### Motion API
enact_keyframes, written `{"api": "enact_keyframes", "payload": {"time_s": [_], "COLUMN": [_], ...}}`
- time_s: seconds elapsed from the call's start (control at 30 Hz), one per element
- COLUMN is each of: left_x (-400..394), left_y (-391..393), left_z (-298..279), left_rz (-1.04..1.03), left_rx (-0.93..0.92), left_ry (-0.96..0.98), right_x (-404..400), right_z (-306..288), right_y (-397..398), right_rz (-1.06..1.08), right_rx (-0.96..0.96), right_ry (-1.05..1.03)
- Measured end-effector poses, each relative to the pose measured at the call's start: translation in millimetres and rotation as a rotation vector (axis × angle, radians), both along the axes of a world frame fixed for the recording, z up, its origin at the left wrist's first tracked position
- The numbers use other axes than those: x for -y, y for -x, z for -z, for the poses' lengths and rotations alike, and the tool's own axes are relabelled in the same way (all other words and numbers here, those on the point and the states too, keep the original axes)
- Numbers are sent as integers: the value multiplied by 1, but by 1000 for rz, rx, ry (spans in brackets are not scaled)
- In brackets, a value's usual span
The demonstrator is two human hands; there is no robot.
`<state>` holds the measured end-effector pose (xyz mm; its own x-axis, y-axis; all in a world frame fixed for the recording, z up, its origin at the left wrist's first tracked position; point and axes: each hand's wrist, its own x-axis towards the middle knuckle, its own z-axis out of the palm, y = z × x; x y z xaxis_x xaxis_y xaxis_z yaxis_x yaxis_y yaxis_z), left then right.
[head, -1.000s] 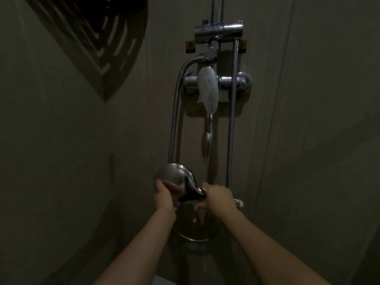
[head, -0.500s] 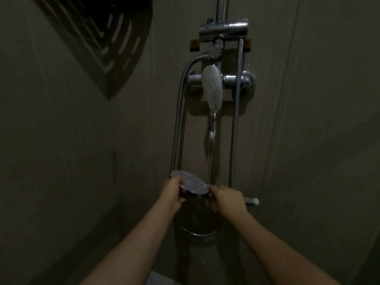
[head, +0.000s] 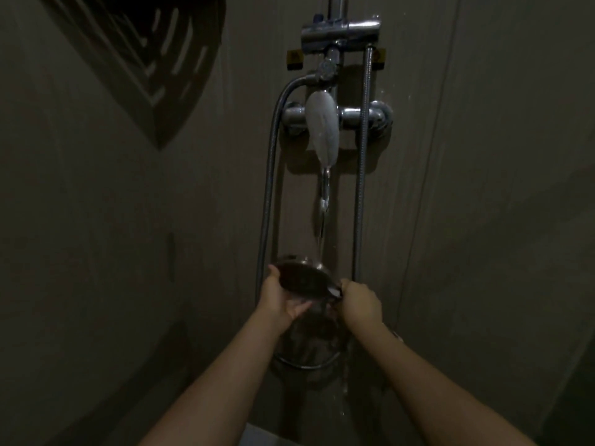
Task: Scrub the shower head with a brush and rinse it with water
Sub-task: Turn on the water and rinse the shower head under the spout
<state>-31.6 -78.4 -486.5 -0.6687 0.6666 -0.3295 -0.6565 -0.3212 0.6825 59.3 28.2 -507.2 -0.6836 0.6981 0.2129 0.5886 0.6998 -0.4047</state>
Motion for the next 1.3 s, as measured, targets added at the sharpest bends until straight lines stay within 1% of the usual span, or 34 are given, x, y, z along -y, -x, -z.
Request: {"api": "enact_keyframes", "payload": {"time_s": [0.03,0.07,0.1,0.17,0.2,0.23,0.27,0.3,0.37,0.4,0.43,0.47,0.6,0.63,0.67,0.7,0.73,0.8,0.83,0.87,0.9,0.97,1.0,1.03,1.07,1.13,1.17,1.2,1.23,1.3], "left_x": [2,5,5,3,1,1,2,4,8,8,7,5,2,3,3,3,2,0,-2,-2,-3,-5,-6,-7,-5,-2,-1,1,2,2], "left_y": [2,2,2,4,4,6,8,10,10,7,5,4,5,5,5,4,3,2,2,2,1,-2,-3,-3,-3,1,4,4,3,3], "left_z": [-1,-2,-2,3,7,12,16,18,20,19,18,18,15,15,15,16,16,17,17,18,19,23,25,26,25,23,24,26,27,32], "left_rz": [35,65,65,11,-28,-64,-94,-121,-118,-110,-117,-141,-170,-157,-152,-153,-164,-155,-146,-147,-147,-157,-173,-191,-206,-171,-134,-113,-104,-127], "left_rx": [73,101,78,-28,-61,-84,-115,-154,-243,-279,-305,-331,-438,-468,-495,-522,-555,-656,-705,-729,-746,-790,-812,-823,-812,-757,-741,-746,-762,-772], "left_ry": [-81,-116,-98,12,69,102,110,106,94,95,98,107,171,198,223,237,251,305,343,366,372,354,349,348,348,310,300,301,313,324], "right_x": [0,-2,-4,-8,-11,-12,-13,-13,-12,-9,-8,-4,4,6,7,8,10,19,22,22,20,8,5,3,6,17,17,14,9,2], "right_z": [2,5,9,16,18,17,16,13,4,1,0,-1,-5,-11,-14,-16,-17,-20,-22,-22,-26,-36,-38,-37,-35,-30,-28,-30,-33,-35], "right_y": [-2,-1,-1,-1,-1,0,0,1,4,6,13,18,35,35,36,38,41,45,47,49,50,53,55,58,59,60,61,61,62,63], "right_rz": [-31,-70,-110,-166,-193,-237,-310,-396,-528,-553,-531,-506,-290,-196,-100,-41,-31,-92,-121,-133,-103,72,144,147,91,-68,-104,-103,-85,-50], "right_rx": [42,85,118,154,140,110,60,-24,-199,-274,-320,-376,-624,-672,-694,-671,-609,-412,-324,-313,-345,-450,-482,-493,-488,-396,-368,-374,-399,-499], "right_ry": [-74,-121,-131,-172,-200,-179,-78,125,638,803,886,917,845,813,736,637,521,233,130,88,89,237,270,267,213,24,-25,13,99,255]}}
